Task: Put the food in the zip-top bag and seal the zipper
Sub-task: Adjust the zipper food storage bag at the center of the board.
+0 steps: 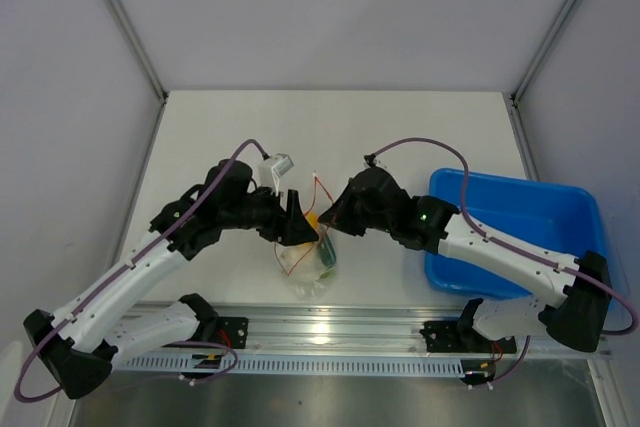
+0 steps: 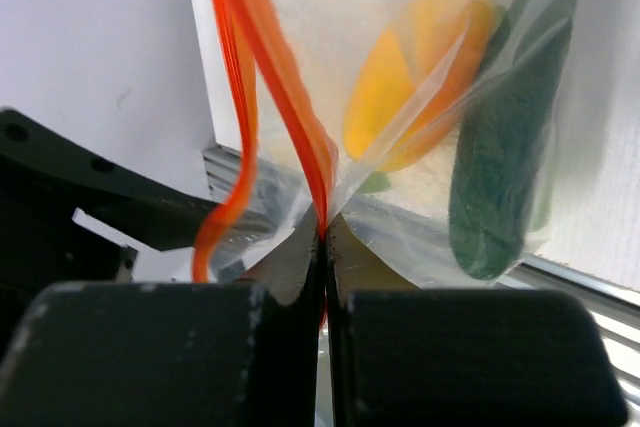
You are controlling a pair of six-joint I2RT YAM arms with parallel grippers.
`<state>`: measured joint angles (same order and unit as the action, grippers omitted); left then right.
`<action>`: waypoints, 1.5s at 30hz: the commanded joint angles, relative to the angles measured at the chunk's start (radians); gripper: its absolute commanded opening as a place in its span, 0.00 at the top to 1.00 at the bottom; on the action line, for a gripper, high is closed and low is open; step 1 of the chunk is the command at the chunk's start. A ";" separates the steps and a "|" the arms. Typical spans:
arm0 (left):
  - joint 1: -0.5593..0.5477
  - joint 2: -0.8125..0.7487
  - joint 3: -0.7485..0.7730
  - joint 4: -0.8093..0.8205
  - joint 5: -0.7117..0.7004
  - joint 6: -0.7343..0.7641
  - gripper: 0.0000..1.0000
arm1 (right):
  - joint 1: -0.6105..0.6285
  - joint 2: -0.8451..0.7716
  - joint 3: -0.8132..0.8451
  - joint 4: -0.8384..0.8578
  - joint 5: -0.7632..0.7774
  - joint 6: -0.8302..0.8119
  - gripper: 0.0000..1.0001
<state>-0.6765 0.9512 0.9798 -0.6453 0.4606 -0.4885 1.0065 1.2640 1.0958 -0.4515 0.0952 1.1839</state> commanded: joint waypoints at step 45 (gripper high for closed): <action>-0.290 0.061 0.157 -0.135 -0.548 0.045 0.99 | -0.110 -0.218 0.001 -0.147 0.034 -0.348 0.32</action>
<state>-0.9604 1.0752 1.0737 -0.7906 -0.1005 -0.4870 0.9577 1.1046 1.1278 -0.5720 0.1677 1.0058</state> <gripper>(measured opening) 0.012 0.690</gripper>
